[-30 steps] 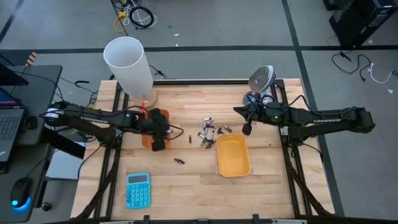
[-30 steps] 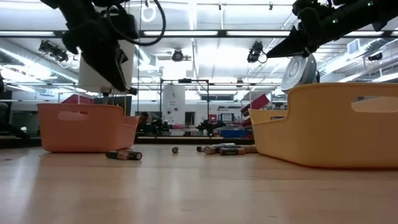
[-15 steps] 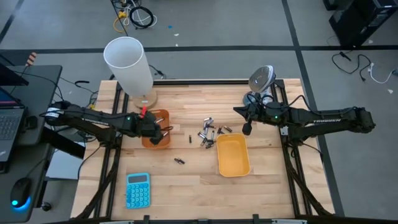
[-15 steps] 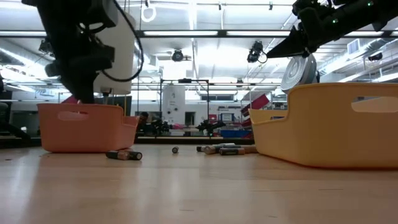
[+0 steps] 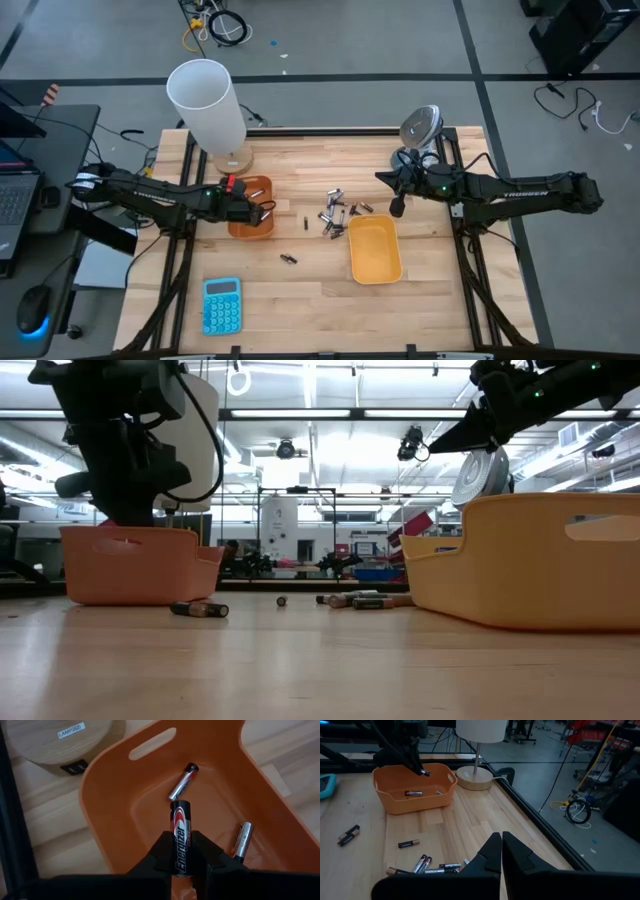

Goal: Sort batteries
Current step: Put the silver battery into the orange bin

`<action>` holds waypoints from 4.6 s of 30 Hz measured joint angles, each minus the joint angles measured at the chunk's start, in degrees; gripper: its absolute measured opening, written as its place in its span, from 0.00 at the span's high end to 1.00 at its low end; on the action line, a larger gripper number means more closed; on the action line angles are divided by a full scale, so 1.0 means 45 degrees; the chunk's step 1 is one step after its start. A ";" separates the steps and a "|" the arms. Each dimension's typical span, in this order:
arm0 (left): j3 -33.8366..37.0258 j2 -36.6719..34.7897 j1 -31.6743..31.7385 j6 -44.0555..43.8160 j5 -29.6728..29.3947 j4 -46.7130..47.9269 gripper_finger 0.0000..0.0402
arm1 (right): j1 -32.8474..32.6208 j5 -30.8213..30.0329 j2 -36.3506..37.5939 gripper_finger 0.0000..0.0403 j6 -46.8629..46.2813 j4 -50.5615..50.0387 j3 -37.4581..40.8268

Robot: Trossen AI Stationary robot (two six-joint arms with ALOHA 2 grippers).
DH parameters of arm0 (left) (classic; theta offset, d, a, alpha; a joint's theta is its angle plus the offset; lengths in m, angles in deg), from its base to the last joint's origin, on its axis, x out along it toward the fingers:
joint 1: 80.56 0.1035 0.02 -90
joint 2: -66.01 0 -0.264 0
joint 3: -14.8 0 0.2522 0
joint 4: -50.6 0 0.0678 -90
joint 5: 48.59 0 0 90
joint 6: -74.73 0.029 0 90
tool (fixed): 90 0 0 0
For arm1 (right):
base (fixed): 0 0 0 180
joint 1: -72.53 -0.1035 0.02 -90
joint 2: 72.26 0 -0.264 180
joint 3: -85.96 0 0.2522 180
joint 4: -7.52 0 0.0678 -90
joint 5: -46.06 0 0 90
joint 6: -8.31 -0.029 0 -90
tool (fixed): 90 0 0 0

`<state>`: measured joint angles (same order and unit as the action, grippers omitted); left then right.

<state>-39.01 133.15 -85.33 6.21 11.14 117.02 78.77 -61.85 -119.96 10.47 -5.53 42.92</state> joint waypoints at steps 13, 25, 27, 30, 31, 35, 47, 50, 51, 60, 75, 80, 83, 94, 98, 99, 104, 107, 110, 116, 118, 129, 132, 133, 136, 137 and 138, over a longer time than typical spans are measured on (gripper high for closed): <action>0.0000 0.0000 0.0000 -0.0055 0.0001 0.0223 0.82 | 0.0000 0.0000 -0.0003 0.99 -0.0005 0.0000 0.0000; 0.0000 0.0000 0.0000 -0.0008 0.0001 0.0233 0.82 | 0.0000 0.0000 -0.0005 0.99 -0.0005 -0.0005 0.0004; 0.0000 0.0000 0.0000 0.0085 0.0001 0.0229 0.82 | 0.0000 0.0000 -0.0005 0.99 -0.0005 -0.0005 0.0002; 0.0000 0.0000 0.0000 0.0125 0.0006 0.0233 0.82 | 0.0000 0.0000 -0.0003 0.99 -0.0009 -0.0005 0.0005; 0.0000 0.0000 0.0000 0.0125 0.0006 0.0233 0.82 | 0.0000 0.0000 -0.0001 0.99 -0.0009 -0.0005 0.0005; 0.0000 0.0000 0.0000 0.0125 0.0006 0.0229 0.82 | 0.0000 0.0000 -0.0005 0.99 -0.0007 -0.0005 0.0005; 0.0000 0.0000 0.0000 0.0129 0.0006 0.0229 0.82 | 0.0000 0.0000 -0.0005 0.99 -0.0010 -0.0005 0.0005; 0.0000 0.0000 0.0000 0.0125 0.0006 0.0233 0.82 | 0.0000 0.0000 -0.0005 0.99 -0.0005 -0.0006 0.0005; 0.0000 0.0000 0.0000 0.0128 0.0010 0.0229 0.82 | 0.0000 0.0000 -0.0001 0.99 -0.0005 -0.0005 0.0005; 0.0000 0.0000 0.0000 0.0125 0.0011 0.0233 0.82 | 0.0000 0.0000 -0.0005 0.99 -0.0005 -0.0005 0.0005; 0.0000 0.0000 0.0004 0.0125 0.0016 0.0228 0.82 | 0.0000 0.0000 -0.0004 0.99 0.0057 -0.0005 0.0005; 0.0000 0.0000 0.0005 0.0125 0.0016 0.0231 0.80 | 0.0000 -0.0003 -0.0003 0.99 0.0082 -0.0005 0.0005; 0.0000 0.0000 0.0005 0.0125 0.0016 0.0228 0.78 | 0.0000 -0.0004 -0.0005 0.99 0.0087 -0.0005 0.0005; 0.0000 0.0002 0.0005 0.0125 0.0073 0.0230 0.72 | 0.0000 -0.0001 -0.0005 0.99 0.0087 -0.0006 0.0005; 0.0000 0.0000 0.0005 0.0125 0.0074 0.0228 0.72 | 0.0000 -0.0001 -0.0005 0.99 0.0087 -0.0010 0.0005; 0.0000 0.0001 0.0003 0.0133 0.0074 0.0228 0.72 | 0.0000 0.0000 -0.0003 0.99 0.0087 -0.0007 0.0005; 0.0000 0.0000 0.0001 0.0193 0.0074 0.0223 0.72 | 0.0000 -0.0003 -0.0005 0.99 0.0087 -0.0007 0.0005; 0.0000 0.0000 0.0005 0.0207 0.0074 0.0220 0.72 | 0.0000 0.0000 -0.0004 0.99 0.0101 -0.0009 0.0005; -0.0013 0.0000 0.0005 0.0212 0.0072 0.0236 0.72 | 0.0000 -0.0001 -0.0004 0.99 0.0112 -0.0009 0.0005; -0.0484 0.0000 0.0000 0.0905 0.0069 0.0185 0.72 | 0.0000 -0.0004 -0.0004 0.99 0.0121 -0.0111 0.0005; -0.0677 0.0000 0.0000 0.1177 0.0067 0.0181 0.72 | 0.0000 -0.0004 -0.0005 0.99 0.0115 -0.0176 0.0005; -0.1766 0.0000 0.0000 0.4584 0.0053 -0.1913 0.72 | 0.0000 -0.0004 0.0000 0.99 0.0135 -0.0203 0.0005; -0.1813 0.0000 0.0000 0.7147 0.0137 -0.4058 0.72 | 0.0003 -0.0003 -0.0005 0.99 0.0216 -0.0204 0.0005; -0.1817 0.0000 0.0000 0.8050 0.0214 -0.4837 0.72 | 0.0002 -0.0003 -0.0005 0.99 0.0233 -0.0204 0.0005; -0.1817 0.0000 0.0000 1.0513 0.0324 -0.7139 0.72 | 0.0001 -0.0001 -0.0003 0.99 0.0274 -0.0204 0.0005; -0.1817 0.0000 0.0000 1.1279 0.0357 -0.7806 0.72 | 0.0000 -0.0004 0.0000 0.99 0.0296 -0.0204 0.0005; -0.1817 0.0000 0.0000 1.2050 0.0427 -0.8389 0.72 | 0.0000 0.0000 0.0000 0.99 0.0300 -0.0204 0.0005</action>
<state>-47.18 133.15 -85.33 60.44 13.06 79.27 78.77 -61.85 -119.96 11.82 -6.45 42.94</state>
